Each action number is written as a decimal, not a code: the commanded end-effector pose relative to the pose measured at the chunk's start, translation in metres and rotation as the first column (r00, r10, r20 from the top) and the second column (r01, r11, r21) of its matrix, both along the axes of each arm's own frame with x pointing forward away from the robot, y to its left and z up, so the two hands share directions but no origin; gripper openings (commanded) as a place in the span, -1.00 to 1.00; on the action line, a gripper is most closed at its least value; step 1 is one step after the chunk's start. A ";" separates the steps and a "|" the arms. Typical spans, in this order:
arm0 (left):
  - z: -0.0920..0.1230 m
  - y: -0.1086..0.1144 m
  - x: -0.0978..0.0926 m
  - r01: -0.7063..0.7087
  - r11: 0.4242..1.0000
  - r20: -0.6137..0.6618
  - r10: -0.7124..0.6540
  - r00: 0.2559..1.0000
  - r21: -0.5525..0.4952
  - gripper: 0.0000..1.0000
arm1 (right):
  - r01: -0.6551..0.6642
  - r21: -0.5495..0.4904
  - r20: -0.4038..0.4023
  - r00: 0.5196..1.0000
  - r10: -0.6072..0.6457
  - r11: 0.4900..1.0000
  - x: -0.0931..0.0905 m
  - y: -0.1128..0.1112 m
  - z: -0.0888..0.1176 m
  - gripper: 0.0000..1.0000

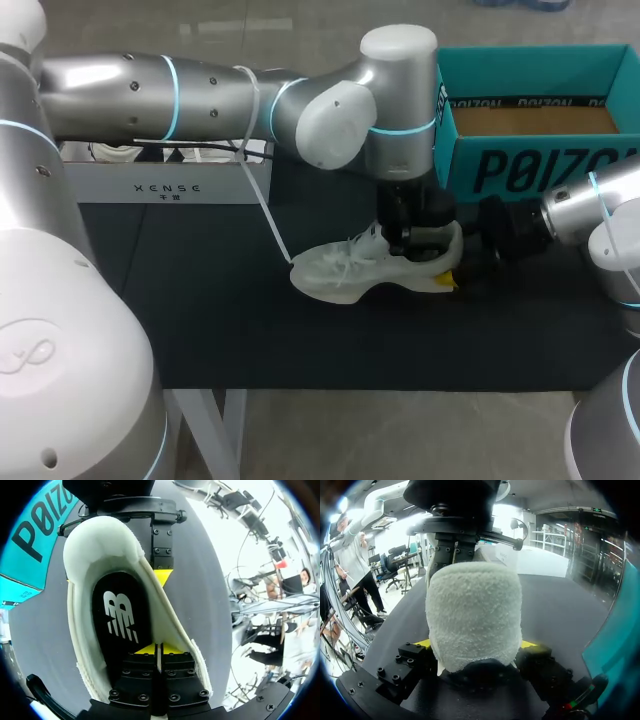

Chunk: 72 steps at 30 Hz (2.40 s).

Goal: Take the shoe out of the shoebox, open the shoe tongue, remove and reinsert the insole, then place the shoe into the shoebox

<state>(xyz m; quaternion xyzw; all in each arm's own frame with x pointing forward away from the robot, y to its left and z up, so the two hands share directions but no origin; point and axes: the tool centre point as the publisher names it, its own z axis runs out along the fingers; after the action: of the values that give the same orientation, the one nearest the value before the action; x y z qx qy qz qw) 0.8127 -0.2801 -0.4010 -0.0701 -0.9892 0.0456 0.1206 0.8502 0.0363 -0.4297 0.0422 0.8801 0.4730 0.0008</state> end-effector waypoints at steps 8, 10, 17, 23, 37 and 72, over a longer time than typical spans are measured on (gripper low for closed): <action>-0.011 0.000 -0.001 -0.009 1.000 -0.012 0.009 1.000 -0.018 -0.18 | 0.001 -0.004 -0.001 1.000 -0.001 1.000 -0.001 0.000 -0.004 -1.00; -0.013 -0.001 -0.001 -0.010 1.000 -0.009 0.010 1.000 -0.012 -0.16 | 0.001 -0.004 -0.001 1.000 -0.001 1.000 -0.001 0.000 -0.004 -1.00; -0.025 -0.007 0.005 -0.021 0.999 0.074 0.023 0.997 -0.028 -0.12 | 0.001 -0.004 -0.001 1.000 -0.001 1.000 -0.001 0.000 -0.004 -1.00; -0.027 -0.009 0.009 -0.021 0.998 0.143 0.029 0.989 -0.058 -0.13 | 0.001 -0.004 -0.001 1.000 -0.001 1.000 -0.001 0.000 -0.004 -1.00; -0.026 -0.001 0.022 -0.085 0.993 0.350 0.110 0.930 -0.085 -0.04 | 0.001 -0.004 -0.001 1.000 -0.001 1.000 -0.001 0.000 -0.004 -1.00; 0.020 0.021 0.049 -0.253 0.963 0.318 0.271 0.909 -0.096 -1.00 | 0.001 -0.004 -0.001 1.000 -0.001 1.000 -0.001 0.000 -0.004 -1.00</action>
<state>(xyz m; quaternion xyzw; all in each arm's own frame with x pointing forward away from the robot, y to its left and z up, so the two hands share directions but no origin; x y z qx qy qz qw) 0.8526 -0.2708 -0.3951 0.0535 -0.9940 0.0730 -0.0620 0.8511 0.0360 -0.4297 0.0433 0.8800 0.4730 0.0014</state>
